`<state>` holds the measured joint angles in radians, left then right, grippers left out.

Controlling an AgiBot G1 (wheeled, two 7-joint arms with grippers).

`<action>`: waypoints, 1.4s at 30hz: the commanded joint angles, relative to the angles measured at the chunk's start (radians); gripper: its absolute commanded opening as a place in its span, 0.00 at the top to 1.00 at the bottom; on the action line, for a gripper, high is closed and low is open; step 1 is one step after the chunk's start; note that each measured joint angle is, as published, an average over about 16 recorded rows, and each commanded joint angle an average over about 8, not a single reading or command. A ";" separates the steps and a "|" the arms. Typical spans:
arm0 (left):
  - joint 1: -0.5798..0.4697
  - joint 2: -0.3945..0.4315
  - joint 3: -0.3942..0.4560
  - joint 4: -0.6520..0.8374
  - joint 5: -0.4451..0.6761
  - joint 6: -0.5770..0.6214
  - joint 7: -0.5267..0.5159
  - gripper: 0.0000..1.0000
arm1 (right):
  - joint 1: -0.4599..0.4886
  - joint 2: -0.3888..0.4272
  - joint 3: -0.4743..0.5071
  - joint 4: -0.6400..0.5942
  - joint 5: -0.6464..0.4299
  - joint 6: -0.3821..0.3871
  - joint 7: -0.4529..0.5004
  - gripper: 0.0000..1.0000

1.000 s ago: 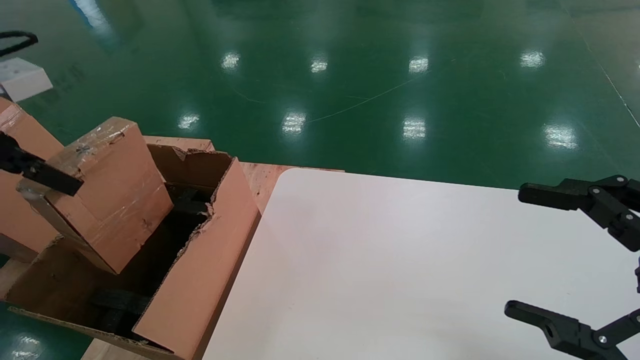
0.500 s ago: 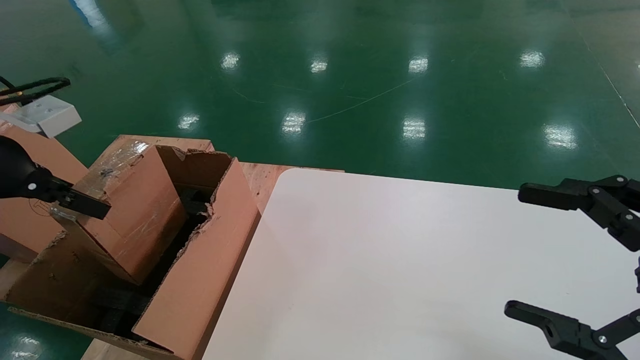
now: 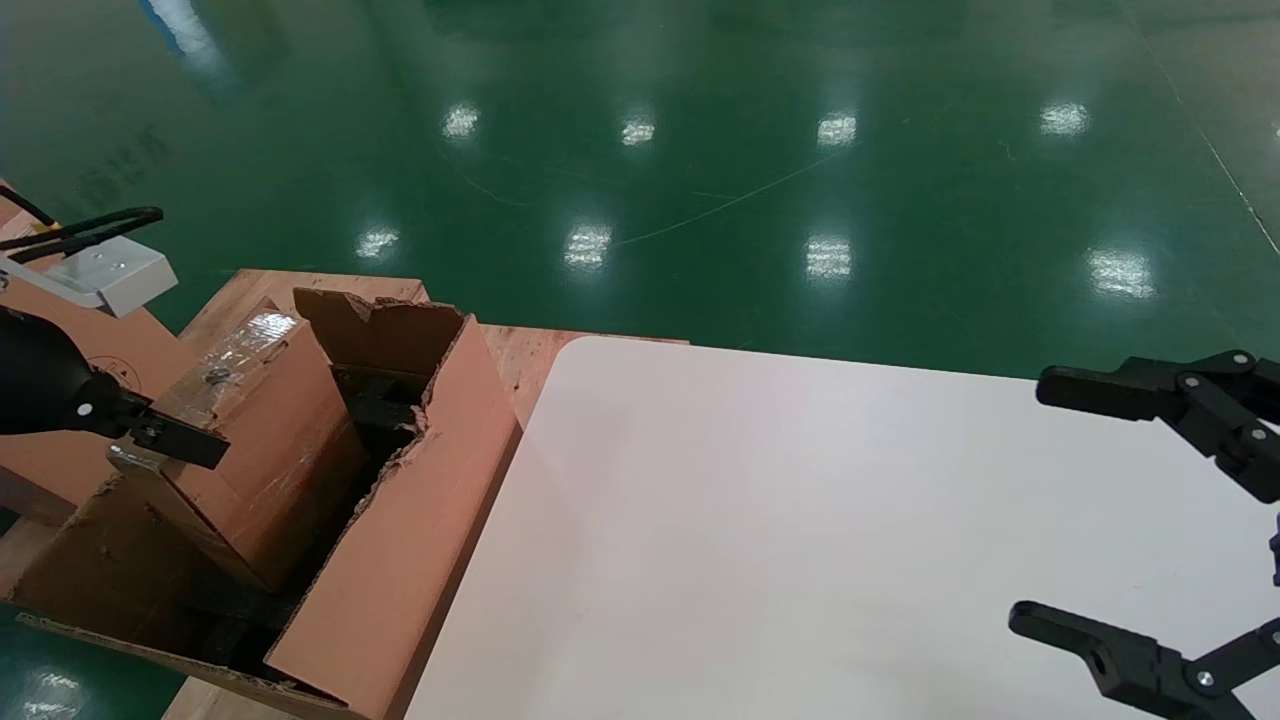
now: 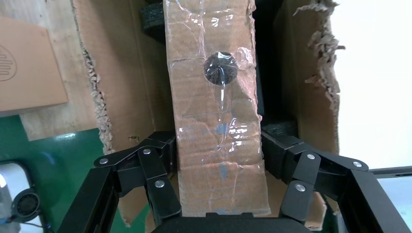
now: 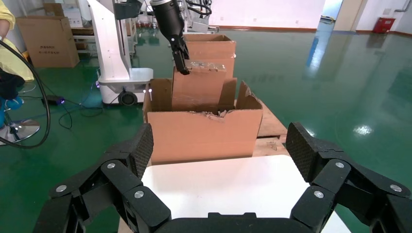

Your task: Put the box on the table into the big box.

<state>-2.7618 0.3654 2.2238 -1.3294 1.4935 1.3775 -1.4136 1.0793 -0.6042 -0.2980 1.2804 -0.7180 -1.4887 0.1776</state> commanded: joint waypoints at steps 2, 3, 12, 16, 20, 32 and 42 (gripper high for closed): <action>0.002 -0.006 0.002 -0.003 0.017 0.000 -0.001 1.00 | 0.000 0.000 0.000 0.000 0.000 0.000 0.000 0.00; 0.003 -0.008 0.003 -0.003 0.022 -0.001 -0.001 1.00 | 0.000 0.000 0.000 0.000 0.000 0.000 0.000 0.00; 0.012 -0.031 0.008 -0.005 0.065 -0.010 0.007 1.00 | 0.000 0.000 -0.001 0.000 0.000 0.000 0.000 0.00; 0.016 -0.040 0.009 -0.005 0.080 -0.017 0.014 1.00 | 0.000 0.000 -0.001 0.000 0.001 0.000 0.000 0.00; 0.022 -0.046 0.009 -0.007 0.094 -0.028 0.021 1.00 | 0.000 0.000 -0.001 0.000 0.001 0.000 -0.001 0.00; 0.055 -0.059 0.018 -0.010 0.134 -0.075 0.028 1.00 | 0.000 0.001 -0.002 0.000 0.001 0.001 -0.001 0.00; 0.086 -0.064 0.027 -0.008 0.159 -0.121 0.030 1.00 | 0.000 0.001 -0.002 0.000 0.001 0.001 -0.001 0.00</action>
<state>-2.6751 0.3014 2.2509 -1.3377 1.6521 1.2559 -1.3832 1.0798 -0.6033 -0.3002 1.2804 -0.7165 -1.4878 0.1765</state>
